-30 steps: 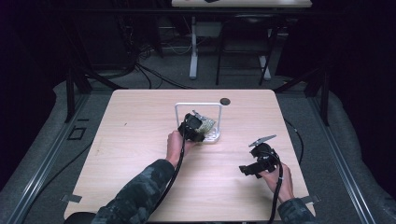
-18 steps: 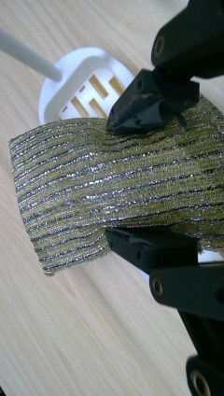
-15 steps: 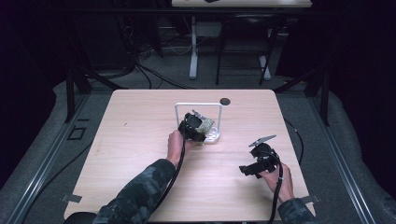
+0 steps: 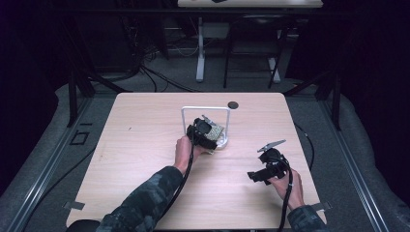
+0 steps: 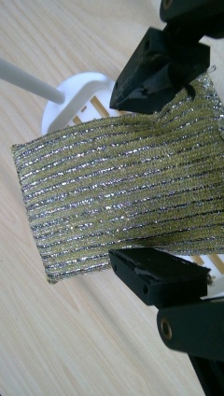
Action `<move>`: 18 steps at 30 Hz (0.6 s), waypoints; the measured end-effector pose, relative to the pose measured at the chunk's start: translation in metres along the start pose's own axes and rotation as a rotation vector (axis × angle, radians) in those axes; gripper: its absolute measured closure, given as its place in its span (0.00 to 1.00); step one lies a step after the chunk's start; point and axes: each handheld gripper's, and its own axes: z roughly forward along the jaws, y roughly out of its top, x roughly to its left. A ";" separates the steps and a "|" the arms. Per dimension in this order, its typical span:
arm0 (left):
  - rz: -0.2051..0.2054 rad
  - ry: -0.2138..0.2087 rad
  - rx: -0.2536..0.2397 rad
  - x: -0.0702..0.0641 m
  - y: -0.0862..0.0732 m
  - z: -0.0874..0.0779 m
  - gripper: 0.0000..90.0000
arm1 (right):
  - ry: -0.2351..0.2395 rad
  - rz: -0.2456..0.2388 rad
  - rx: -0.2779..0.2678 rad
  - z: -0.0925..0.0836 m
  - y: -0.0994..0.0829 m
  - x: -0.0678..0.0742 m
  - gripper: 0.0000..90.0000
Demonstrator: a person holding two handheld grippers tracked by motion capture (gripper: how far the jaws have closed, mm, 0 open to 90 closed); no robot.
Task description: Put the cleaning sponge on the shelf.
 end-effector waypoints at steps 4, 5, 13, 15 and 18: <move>0.010 -0.020 -0.009 -0.002 0.002 -0.007 0.20 | 0.000 0.000 0.000 0.000 0.000 0.000 0.08; 0.013 -0.029 -0.009 -0.002 0.002 -0.009 0.19 | 0.000 0.000 0.000 0.000 0.000 0.000 0.08; 0.045 -0.067 -0.006 -0.005 0.002 -0.028 0.16 | -0.005 -0.007 0.003 0.000 0.000 0.000 0.08; 0.054 -0.074 -0.003 -0.005 0.001 -0.032 0.16 | -0.003 0.000 0.001 0.000 0.000 0.001 0.08; 0.064 -0.089 0.002 -0.004 -0.001 -0.039 0.15 | -0.003 0.000 0.001 0.001 0.000 0.001 0.08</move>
